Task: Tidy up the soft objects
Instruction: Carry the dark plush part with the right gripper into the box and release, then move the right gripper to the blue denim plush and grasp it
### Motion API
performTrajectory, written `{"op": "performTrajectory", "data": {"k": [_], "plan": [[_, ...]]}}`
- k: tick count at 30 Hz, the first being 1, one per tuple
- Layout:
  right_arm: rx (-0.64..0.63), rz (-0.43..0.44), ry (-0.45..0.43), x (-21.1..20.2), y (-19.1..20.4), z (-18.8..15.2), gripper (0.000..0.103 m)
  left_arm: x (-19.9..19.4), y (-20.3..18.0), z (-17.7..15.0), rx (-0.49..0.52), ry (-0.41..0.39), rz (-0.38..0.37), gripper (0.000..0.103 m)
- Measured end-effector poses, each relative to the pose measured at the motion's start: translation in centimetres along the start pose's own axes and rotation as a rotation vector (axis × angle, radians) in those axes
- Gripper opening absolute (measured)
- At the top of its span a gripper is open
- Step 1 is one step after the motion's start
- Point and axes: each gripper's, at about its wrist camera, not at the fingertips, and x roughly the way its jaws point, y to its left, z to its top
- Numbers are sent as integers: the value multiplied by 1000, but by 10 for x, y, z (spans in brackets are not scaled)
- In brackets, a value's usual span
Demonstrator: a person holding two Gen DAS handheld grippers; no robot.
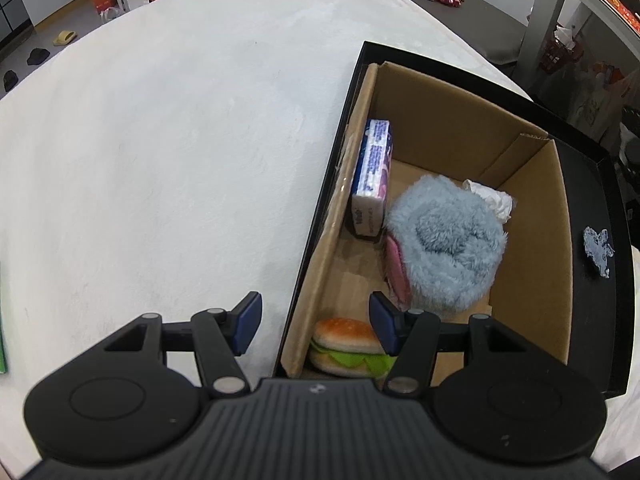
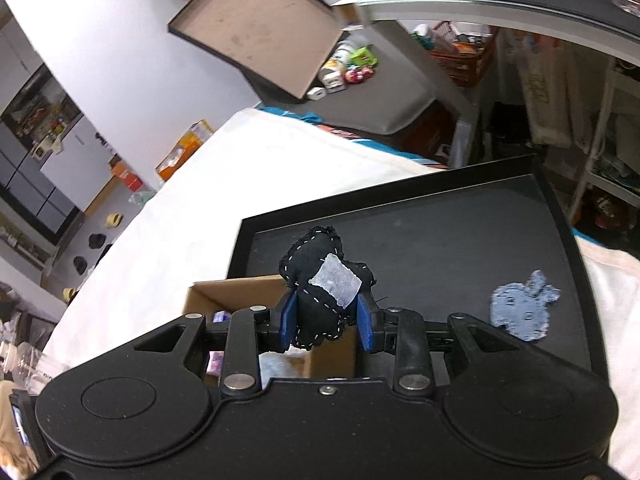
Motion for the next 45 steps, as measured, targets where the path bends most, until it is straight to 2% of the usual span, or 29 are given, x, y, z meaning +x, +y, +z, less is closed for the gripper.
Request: {"op": "performTrajectory", "data": {"k": [11, 15, 18, 20, 23, 32, 38, 45], "plan": [[-44, 42, 53, 12, 35, -14, 34, -2, 11, -2, -25, -7, -15, 57], [-58, 53, 76, 13, 44, -21, 37, -3, 9, -4, -6, -22, -18, 57], [-65, 50, 98, 16, 48, -27, 44, -3, 6, -7, 38, -30, -12, 49], [-64, 49, 121, 18, 48, -31, 48, -4, 3, -10, 71, -51, 8, 36], [-58, 36, 135, 19, 46, -35, 56, -2, 5, -12, 65, -32, -9, 28], [-48, -4, 85, 0, 28, -31, 63, -7, 6, -13, 48, -52, -16, 12], [15, -67, 74, -5, -5, -32, 63, -7, 7, -11, 35, -58, -19, 12], [25, -106, 69, -10, -27, -39, 67, -9, 5, -9, 28, -48, -5, 12]]}}
